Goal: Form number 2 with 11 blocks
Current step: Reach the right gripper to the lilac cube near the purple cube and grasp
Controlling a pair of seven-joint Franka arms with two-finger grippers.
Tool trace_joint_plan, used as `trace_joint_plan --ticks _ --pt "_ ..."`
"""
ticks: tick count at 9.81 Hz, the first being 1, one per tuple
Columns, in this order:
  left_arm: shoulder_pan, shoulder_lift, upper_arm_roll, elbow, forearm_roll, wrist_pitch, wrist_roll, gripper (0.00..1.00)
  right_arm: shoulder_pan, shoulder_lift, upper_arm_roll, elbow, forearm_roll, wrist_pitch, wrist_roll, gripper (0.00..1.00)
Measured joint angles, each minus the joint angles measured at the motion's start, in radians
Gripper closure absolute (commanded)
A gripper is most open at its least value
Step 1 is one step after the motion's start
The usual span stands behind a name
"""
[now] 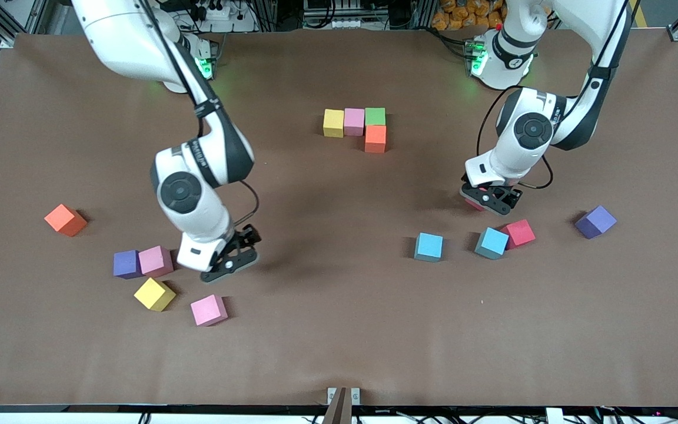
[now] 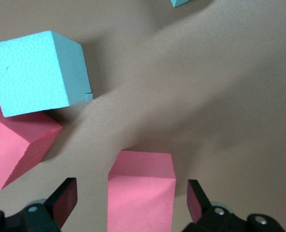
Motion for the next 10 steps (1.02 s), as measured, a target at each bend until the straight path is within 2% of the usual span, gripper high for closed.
trace_joint_plan --ticks 2,5,10 --pt "-0.002 0.000 0.000 0.000 0.000 0.000 -0.003 0.00 -0.051 0.017 0.001 0.004 0.028 0.005 -0.092 0.00" --pt "-0.004 0.001 0.000 0.000 0.000 0.000 -0.008 0.00 -0.102 0.093 0.001 0.041 0.102 0.063 -0.261 0.00" --pt "-0.006 0.004 0.000 -0.002 0.000 0.000 -0.010 0.00 -0.133 0.217 0.001 0.120 0.120 0.265 -0.279 0.00"
